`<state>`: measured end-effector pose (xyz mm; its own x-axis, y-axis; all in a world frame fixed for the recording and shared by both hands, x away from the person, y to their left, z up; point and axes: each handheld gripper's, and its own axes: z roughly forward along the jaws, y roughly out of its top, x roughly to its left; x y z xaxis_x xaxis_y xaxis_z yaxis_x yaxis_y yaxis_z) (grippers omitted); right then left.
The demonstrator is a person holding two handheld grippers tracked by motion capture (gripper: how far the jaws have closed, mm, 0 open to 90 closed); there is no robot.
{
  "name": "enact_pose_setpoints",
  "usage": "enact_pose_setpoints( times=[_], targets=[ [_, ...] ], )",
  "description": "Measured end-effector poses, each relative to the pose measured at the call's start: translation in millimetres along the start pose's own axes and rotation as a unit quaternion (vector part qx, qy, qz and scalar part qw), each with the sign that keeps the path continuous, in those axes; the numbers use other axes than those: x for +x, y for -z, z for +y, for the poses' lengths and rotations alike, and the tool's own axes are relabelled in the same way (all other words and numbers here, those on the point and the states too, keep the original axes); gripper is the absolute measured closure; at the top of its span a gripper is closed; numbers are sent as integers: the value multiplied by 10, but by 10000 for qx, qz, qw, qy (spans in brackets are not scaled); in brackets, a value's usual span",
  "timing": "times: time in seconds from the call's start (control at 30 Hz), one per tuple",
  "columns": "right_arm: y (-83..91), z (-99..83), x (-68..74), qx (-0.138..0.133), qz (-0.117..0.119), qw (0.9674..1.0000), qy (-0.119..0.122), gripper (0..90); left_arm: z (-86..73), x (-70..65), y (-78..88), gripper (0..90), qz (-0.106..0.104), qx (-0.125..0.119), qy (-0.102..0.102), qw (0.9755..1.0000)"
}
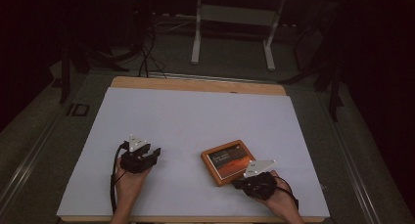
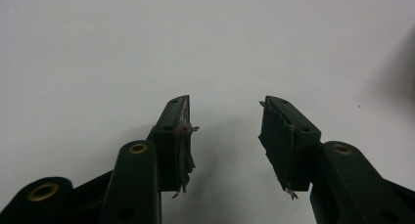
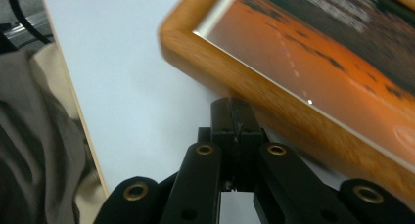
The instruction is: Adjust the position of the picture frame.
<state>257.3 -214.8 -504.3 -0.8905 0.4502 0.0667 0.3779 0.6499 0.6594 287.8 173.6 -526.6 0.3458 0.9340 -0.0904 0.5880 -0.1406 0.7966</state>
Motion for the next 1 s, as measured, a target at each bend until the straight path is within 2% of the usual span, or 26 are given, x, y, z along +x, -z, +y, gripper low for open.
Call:
enact_pose_setpoints(
  times=[0.13,0.57,0.8,1.0],
  targets=[
    [-85,114,34,-65,25,9999,115,900,0,-7,1,542,-18,-18,-8,10000],
    [-337,378,10,-178,34,9996,201,900,4,-48,-10,543,-88,-9,-128,9999],
    [-557,622,-74,-355,-65,9993,88,900,4,-68,-8,543,-134,-4,-191,9997],
    [-604,781,-184,-509,-117,9986,-6,900,6,-110,-17,541,-221,59,-296,9993]
  ],
)
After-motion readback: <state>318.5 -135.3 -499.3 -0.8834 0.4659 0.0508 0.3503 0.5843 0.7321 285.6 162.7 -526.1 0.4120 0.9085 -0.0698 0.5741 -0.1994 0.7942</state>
